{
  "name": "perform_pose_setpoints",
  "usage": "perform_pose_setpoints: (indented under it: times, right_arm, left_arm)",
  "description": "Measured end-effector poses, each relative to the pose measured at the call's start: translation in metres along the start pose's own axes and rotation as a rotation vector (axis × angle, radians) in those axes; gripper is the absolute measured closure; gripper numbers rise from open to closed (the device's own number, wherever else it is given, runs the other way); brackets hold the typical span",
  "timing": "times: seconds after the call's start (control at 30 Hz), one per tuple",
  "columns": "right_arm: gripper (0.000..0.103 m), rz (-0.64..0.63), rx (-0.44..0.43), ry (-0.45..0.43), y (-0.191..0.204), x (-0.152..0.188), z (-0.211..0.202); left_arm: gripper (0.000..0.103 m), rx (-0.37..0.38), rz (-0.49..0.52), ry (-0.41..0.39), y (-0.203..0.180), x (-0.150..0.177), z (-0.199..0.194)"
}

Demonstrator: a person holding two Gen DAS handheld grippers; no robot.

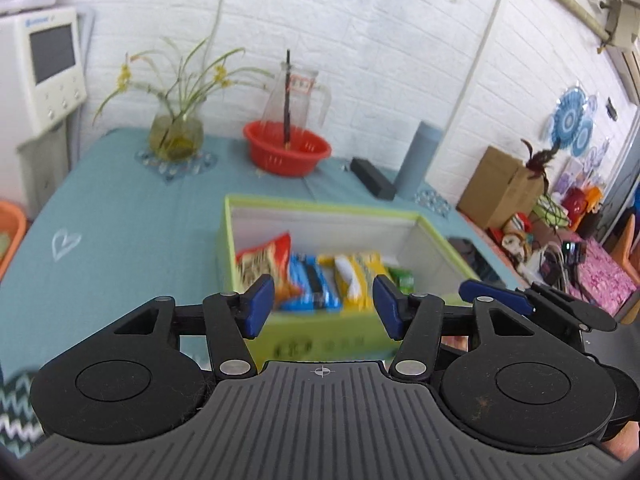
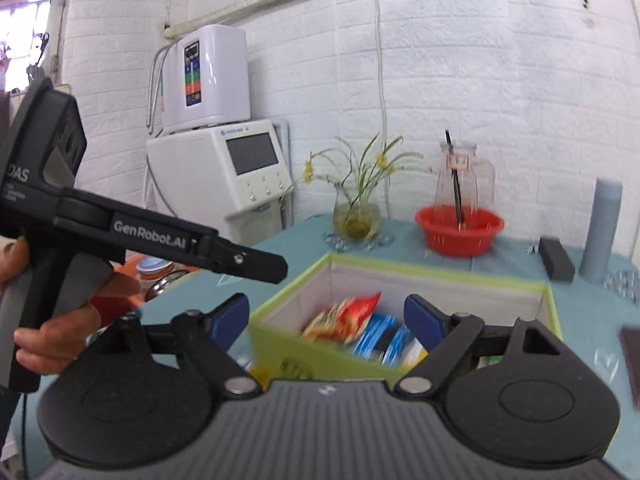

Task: Organize snacks
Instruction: 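Return the left gripper to the pile and grasp the silver-orange snack bag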

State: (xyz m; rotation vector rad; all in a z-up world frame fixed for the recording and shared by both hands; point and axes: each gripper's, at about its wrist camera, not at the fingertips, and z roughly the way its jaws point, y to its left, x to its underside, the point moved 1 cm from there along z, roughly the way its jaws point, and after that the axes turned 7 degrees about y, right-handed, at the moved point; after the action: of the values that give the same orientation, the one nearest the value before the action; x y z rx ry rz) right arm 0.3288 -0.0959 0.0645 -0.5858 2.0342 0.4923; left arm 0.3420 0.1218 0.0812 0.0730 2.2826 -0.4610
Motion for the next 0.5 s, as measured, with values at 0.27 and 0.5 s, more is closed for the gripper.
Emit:
perform_pose_setpoints:
  times: [0.27, 0.5]
  right_arm:
    - [0.012, 0.068, 0.023, 0.123, 0.029, 0.096, -0.034]
    - [0.01, 0.078, 0.014, 0.086, 0.028, 0.088, -0.038]
  left_arm:
    - [0.071, 0.034, -0.1, 0.135, 0.005, 0.093, -0.007]
    - [0.071, 0.089, -0.037, 0.149, -0.025, 0.064, 0.008]
